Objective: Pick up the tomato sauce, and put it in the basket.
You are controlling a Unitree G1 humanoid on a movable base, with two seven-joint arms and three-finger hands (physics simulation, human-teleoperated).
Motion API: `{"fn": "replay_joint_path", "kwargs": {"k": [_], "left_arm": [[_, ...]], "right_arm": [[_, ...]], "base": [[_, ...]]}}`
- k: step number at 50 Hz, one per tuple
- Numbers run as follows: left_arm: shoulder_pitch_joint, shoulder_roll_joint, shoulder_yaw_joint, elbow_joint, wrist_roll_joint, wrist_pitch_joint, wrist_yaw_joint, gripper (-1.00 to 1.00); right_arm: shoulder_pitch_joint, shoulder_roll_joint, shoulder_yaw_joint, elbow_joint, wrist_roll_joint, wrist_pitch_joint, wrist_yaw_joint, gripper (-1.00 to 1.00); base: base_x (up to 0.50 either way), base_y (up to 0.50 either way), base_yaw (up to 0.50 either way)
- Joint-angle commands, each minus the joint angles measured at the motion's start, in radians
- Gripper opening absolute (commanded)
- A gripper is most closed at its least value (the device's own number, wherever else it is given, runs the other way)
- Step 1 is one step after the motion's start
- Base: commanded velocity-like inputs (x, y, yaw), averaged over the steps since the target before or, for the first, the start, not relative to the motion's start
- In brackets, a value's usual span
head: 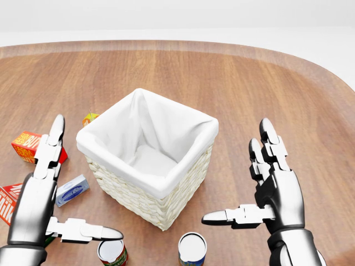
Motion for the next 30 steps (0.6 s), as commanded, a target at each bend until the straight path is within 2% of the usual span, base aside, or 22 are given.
{"fn": "replay_joint_path", "kwargs": {"k": [1, 30], "left_arm": [[0.004, 0.003, 0.0, -0.007, 0.069, 0.0, -0.018, 1.0], [0.021, 0.008, -0.001, -0.035, 0.184, 0.0, -0.088, 1.0]], "right_arm": [[-0.001, -0.001, -0.002, 0.0, 0.002, 0.0, 0.001, 1.0], [0.002, 0.0, 0.0, -0.01, -0.002, 0.0, 0.0, 1.0]], "base": [[0.0, 0.0, 0.0], [0.0, 0.0, 0.0]]}}
